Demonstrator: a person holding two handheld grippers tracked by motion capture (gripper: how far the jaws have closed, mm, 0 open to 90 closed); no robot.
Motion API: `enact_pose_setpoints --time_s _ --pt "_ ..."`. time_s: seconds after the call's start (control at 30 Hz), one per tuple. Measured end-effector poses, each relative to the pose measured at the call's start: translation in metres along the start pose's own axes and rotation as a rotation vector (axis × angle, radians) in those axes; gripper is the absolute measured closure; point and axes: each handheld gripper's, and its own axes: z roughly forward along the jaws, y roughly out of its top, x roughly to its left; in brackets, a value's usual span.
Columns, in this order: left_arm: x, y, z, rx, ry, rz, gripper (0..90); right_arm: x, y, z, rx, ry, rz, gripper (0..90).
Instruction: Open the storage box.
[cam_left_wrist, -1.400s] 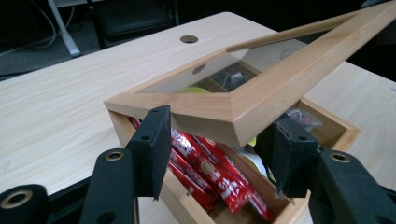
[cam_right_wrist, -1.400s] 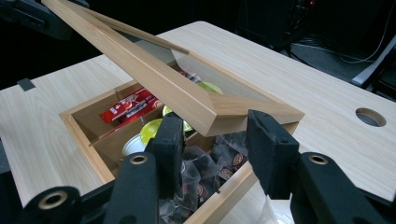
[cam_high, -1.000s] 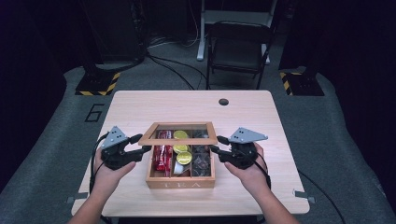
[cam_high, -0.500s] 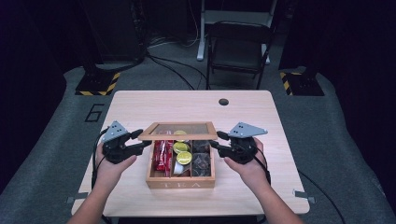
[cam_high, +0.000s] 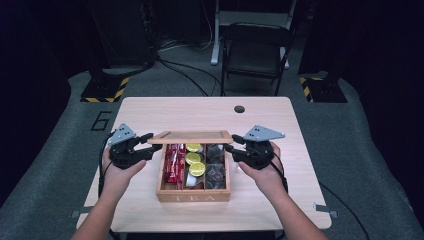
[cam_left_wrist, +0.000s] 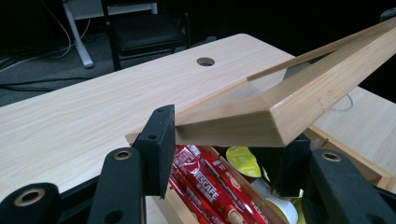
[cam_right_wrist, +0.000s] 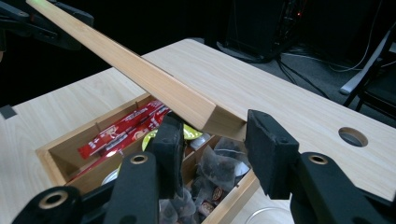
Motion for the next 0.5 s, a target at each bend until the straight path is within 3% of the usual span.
enact_pose_setpoints --time_s 0.27,0.5 --pt "0.004 0.0007 0.0022 -0.024 -0.013 -0.011 49.4 -0.0054 0.0022 0.0072 -0.023 -0.005 0.017 57.3" --pt "0.0073 -0.0018 0.0074 -0.024 0.003 -0.022 51.8 -0.0076 0.0052 0.0079 -0.017 0.001 0.022 57.3"
